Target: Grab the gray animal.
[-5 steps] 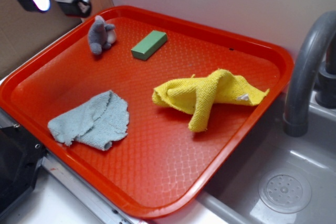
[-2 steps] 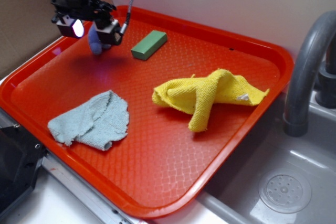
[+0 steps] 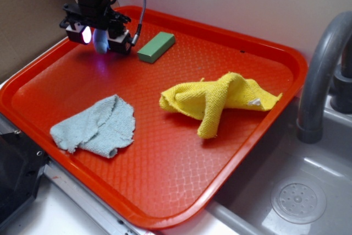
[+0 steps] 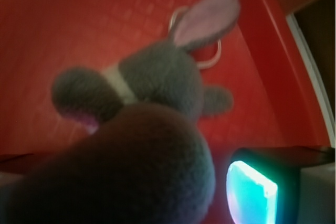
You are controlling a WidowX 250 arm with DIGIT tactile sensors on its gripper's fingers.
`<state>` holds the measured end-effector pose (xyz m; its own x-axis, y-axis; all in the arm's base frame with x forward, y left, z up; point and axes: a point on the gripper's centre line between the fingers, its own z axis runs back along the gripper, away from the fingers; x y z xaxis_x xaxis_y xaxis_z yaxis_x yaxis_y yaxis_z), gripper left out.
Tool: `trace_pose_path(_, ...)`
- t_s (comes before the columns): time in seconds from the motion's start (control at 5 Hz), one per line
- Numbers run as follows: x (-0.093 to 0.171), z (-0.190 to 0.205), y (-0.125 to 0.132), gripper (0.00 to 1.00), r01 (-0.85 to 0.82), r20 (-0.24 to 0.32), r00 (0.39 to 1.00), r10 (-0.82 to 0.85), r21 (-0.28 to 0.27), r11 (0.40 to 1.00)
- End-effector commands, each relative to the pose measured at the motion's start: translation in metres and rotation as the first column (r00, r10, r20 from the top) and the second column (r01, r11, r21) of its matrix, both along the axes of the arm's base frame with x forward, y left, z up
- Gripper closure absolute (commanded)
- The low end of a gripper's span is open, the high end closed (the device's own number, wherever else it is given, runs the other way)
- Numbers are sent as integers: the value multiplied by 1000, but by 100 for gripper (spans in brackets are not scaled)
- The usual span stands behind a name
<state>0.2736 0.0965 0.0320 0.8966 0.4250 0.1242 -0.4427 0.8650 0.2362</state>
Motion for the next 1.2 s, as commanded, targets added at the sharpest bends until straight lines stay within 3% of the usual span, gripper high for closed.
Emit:
trace_pose_path(0.0, 5, 8, 4, 100, 22, 26, 999, -23, 33, 999)
trace_pose_path(0.4, -7, 38, -8, 100, 11, 58, 998, -10, -20, 1000)
trace_pose_path(0.6, -23, 82, -34, 100, 75, 35, 997, -70, -148, 986)
trace_pose_path(0.8, -44, 121, -59, 100, 181, 52, 984, -173, -251, 951)
trace_pose_path(1.0, -66, 162, -87, 100, 320, 119, 947, -297, -303, 898)
